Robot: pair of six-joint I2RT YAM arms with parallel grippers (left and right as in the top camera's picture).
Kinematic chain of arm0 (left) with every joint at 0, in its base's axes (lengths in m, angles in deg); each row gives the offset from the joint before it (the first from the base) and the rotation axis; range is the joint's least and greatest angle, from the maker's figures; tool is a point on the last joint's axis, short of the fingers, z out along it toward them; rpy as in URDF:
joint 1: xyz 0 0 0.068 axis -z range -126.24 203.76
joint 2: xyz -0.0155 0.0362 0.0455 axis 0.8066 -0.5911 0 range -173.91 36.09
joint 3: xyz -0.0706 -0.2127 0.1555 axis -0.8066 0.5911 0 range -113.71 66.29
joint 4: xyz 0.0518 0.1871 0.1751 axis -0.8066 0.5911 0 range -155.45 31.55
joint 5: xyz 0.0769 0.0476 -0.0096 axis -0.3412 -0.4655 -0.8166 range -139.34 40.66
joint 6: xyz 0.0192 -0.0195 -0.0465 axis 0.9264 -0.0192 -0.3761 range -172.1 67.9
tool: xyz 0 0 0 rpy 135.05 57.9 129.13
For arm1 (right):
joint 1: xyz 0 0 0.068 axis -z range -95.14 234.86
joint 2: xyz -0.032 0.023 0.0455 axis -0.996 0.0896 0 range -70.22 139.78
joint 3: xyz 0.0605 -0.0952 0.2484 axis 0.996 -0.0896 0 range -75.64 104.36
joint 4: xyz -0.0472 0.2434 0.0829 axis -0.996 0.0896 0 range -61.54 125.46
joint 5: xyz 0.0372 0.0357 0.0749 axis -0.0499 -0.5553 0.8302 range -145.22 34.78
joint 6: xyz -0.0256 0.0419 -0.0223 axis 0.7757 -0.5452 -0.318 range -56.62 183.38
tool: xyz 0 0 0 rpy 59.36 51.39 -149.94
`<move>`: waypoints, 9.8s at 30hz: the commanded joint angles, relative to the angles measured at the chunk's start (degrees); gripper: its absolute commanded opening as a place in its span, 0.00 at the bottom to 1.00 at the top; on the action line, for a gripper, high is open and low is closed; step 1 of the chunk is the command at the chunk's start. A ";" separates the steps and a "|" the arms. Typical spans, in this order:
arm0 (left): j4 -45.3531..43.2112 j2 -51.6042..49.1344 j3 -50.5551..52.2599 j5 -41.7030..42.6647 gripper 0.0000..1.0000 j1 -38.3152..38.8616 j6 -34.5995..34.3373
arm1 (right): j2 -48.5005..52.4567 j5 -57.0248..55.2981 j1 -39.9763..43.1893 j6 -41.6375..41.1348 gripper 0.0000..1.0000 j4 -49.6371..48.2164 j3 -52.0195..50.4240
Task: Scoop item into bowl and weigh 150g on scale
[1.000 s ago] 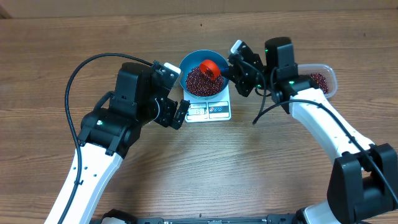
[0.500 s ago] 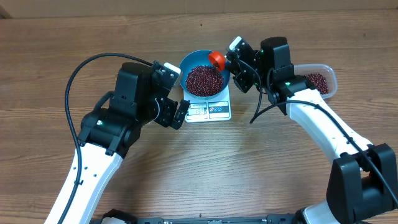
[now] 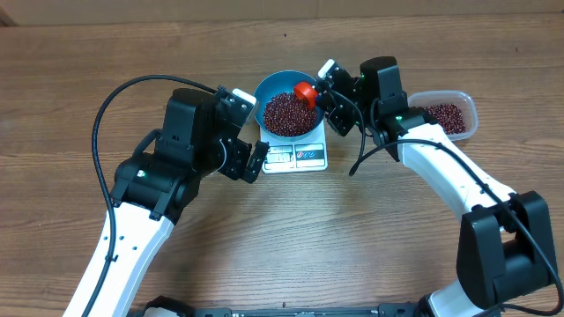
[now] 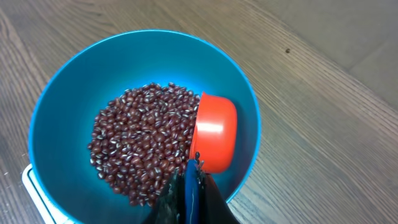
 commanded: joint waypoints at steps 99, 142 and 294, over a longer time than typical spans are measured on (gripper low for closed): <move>-0.02 0.68 -0.09 0.83 1.00 0.15 -0.37 | 0.20 13.60 2.78 -12.50 0.04 -3.96 0.28; -0.02 0.66 -0.09 0.85 0.99 0.13 -0.37 | -1.53 18.34 2.69 -37.77 0.04 -4.17 0.28; -0.02 0.66 -0.09 0.83 0.99 0.15 -0.37 | -14.23 -6.86 34.77 -24.35 1.00 47.08 8.57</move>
